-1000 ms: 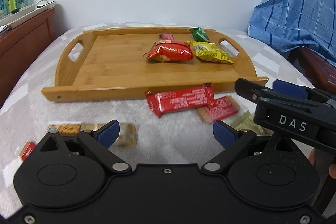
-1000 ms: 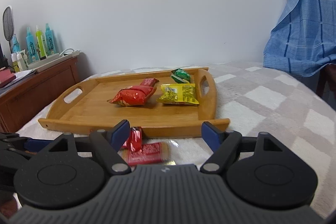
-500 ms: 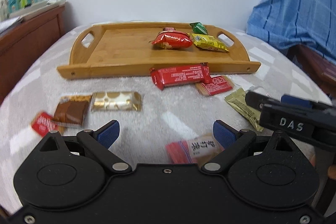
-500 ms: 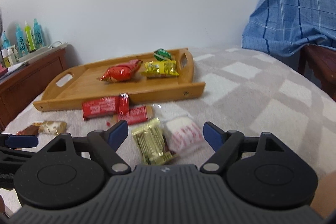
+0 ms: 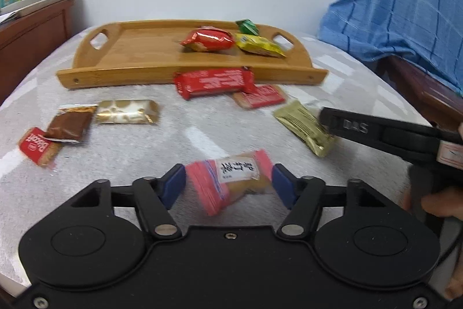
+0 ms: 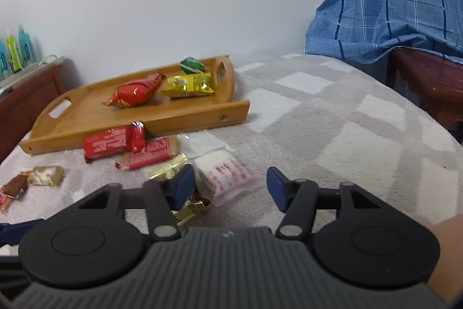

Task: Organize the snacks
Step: 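Grasp the pink packet with the left tool while the right tool grasps the white sachet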

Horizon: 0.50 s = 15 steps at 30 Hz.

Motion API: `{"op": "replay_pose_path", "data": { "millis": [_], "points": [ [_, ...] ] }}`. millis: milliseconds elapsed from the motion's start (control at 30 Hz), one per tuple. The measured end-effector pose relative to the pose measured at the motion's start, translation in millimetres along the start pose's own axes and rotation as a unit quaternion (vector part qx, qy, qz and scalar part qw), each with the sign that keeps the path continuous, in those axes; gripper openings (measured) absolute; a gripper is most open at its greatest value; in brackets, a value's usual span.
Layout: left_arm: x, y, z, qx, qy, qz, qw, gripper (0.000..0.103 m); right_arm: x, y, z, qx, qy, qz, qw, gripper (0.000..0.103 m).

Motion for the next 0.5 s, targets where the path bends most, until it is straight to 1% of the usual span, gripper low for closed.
{"op": "replay_pose_path", "data": {
  "millis": [67, 167, 300, 400, 500],
  "points": [
    [-4, 1, -1, -0.003, 0.002, -0.009, 1.0000, 0.062, 2, 1, -2, 0.003, -0.001, 0.005, 1.000, 0.061],
    [-6, 1, -3, -0.001, 0.004, -0.007, 1.0000, 0.060, 5, 1, -6, 0.003, 0.000, 0.021, 1.000, 0.061],
    [-5, -1, -6, -0.003, 0.004, -0.012, 0.9999, 0.061, 5, 1, -11, 0.011, -0.008, 0.017, 1.000, 0.061],
    [-6, -2, -11, 0.002, 0.009, -0.023, 0.9997, 0.063, 9, -3, -20, 0.023, -0.023, 0.037, 0.999, 0.065],
    [-9, 0, -14, 0.006, 0.015, -0.029, 0.9995, 0.063, 11, -8, -28, 0.033, -0.041, 0.057, 0.997, 0.065]
  ]
}}
Point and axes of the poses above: each gripper's, at about its wrist camera, not at the fingertips, and z roughly against the way its jaws point, x to its left, y to its underside, the point moved 6 cm from there along -z, roughly the way its jaws point, and after that the axes turned 14 degrees about -x, right-handed, at the moved point
